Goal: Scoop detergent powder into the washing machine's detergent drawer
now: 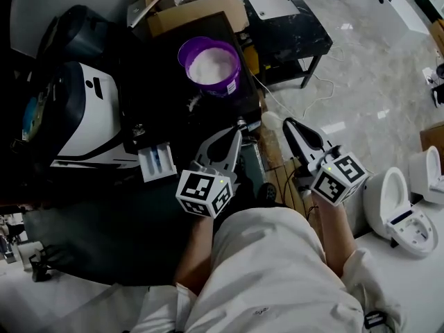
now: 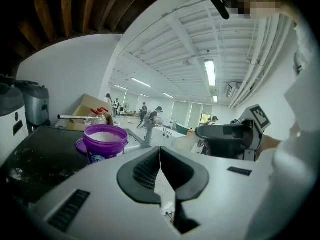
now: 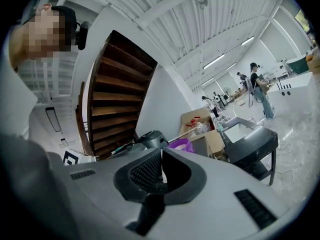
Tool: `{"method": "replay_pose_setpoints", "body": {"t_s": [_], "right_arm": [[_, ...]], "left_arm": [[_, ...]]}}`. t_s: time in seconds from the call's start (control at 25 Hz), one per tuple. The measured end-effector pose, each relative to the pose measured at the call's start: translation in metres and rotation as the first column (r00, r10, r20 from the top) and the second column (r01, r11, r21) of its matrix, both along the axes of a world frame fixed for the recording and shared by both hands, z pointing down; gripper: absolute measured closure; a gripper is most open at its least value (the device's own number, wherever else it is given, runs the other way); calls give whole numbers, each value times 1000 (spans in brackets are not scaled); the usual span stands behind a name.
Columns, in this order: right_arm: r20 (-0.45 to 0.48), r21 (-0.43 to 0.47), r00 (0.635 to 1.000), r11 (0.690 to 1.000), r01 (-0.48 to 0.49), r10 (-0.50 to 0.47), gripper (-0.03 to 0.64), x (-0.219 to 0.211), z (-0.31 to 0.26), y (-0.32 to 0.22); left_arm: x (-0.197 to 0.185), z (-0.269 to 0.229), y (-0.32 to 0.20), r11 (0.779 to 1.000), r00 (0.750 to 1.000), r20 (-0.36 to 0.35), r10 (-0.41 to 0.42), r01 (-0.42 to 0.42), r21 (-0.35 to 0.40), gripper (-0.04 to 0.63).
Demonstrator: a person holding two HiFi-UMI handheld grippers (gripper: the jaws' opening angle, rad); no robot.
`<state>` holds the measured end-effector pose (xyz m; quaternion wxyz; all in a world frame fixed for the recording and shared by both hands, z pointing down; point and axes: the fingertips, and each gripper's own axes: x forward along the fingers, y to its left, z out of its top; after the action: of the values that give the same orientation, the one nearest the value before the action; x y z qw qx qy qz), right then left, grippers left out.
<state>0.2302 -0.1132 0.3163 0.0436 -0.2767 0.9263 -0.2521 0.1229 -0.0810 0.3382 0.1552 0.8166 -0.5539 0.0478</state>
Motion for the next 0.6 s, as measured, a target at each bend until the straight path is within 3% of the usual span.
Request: {"method": "replay_pose_setpoints", "body": {"t_s": [0.6], "right_arm": [[-35, 25, 997, 997, 66, -65, 606, -85, -10, -51]], "left_arm": [[-64, 26, -39, 998, 1000, 3, -9, 9, -56, 575]]}}
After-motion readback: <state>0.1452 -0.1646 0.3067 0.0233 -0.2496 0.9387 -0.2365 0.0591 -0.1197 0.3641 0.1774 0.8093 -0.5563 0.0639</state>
